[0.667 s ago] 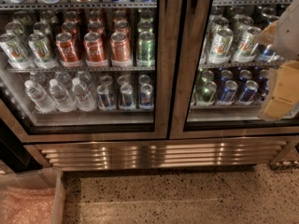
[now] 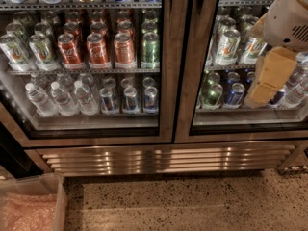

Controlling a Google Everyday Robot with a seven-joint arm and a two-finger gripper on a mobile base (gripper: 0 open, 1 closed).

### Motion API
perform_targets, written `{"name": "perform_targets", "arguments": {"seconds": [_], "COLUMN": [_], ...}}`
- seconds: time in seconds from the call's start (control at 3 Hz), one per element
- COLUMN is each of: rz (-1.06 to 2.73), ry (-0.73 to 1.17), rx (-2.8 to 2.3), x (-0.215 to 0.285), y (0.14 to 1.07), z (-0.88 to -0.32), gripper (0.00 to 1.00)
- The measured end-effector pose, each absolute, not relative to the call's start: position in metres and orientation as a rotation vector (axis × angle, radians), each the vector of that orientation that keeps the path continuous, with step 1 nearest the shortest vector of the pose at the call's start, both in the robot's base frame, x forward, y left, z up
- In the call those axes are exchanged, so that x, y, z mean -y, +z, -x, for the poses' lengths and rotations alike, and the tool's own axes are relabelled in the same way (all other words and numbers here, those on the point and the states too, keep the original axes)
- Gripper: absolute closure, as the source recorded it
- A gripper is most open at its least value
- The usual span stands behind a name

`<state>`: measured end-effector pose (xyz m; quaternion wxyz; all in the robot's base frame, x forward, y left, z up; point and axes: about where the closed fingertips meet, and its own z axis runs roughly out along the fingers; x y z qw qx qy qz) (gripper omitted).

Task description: Open left fridge door

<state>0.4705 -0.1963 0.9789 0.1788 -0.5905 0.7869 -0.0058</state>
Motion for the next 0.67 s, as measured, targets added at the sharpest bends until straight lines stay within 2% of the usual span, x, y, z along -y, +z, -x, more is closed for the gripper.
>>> {"name": "perform_targets", "arguments": {"seconds": [0.67], "rz": [1.653], "ry": [0.010], "rx": [-2.207], "x": [0.1927], "y": [0.9758], "z": [-0.4780], "gripper": [0.00]}}
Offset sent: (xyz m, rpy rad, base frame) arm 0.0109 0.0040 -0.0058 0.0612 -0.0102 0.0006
